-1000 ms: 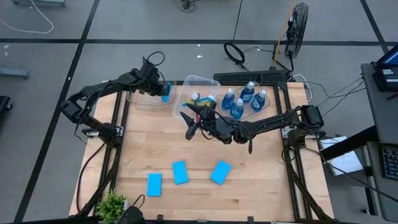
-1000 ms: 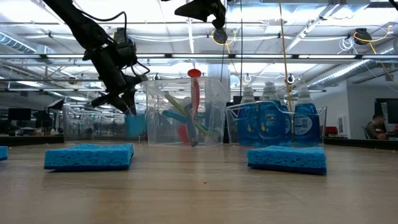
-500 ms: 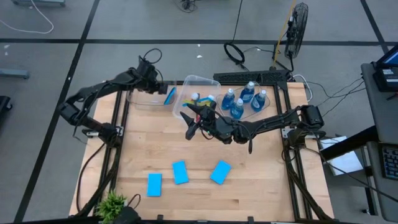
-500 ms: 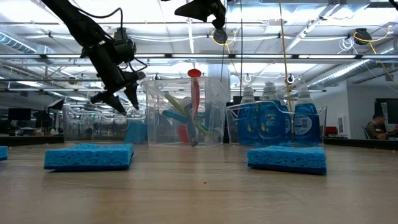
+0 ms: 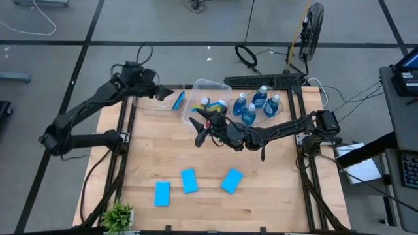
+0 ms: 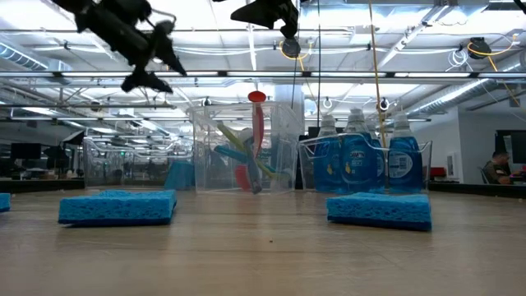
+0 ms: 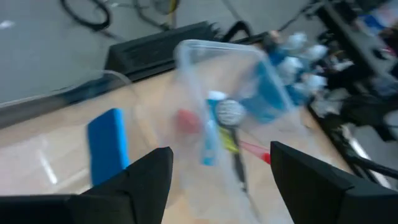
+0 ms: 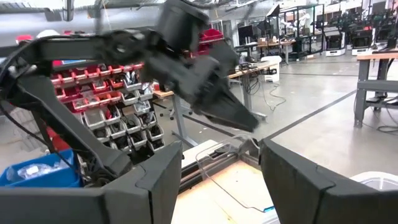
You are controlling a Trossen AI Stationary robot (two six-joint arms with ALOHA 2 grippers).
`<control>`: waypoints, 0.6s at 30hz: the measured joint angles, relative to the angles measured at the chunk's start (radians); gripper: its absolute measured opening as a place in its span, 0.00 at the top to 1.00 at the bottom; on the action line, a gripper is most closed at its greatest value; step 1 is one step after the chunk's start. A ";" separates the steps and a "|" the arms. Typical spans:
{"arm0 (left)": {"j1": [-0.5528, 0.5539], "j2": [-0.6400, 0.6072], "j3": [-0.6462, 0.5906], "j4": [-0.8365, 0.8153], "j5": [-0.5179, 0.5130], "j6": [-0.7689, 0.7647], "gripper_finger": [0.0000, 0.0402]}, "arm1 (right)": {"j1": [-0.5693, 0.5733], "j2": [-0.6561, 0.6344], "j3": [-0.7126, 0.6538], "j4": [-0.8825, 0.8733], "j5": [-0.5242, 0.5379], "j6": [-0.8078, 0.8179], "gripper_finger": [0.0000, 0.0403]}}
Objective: Pick & Place Kitchen Sink Supplies
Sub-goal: Put the blue sponge into the left transparent bin
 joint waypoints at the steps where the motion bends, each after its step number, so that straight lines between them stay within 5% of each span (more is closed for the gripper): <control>1: -0.017 -0.027 0.000 -0.009 0.000 -0.002 0.33 | 0.000 0.000 0.000 -0.002 0.000 -0.006 0.50; 10: -0.214 -0.209 0.000 -0.049 -0.009 -0.034 0.40 | 0.000 -0.007 0.000 -0.050 0.000 -0.063 0.50; 18: -0.417 -0.229 0.000 -0.163 -0.038 -0.201 0.44 | 0.008 -0.046 0.002 -0.177 0.000 -0.053 0.51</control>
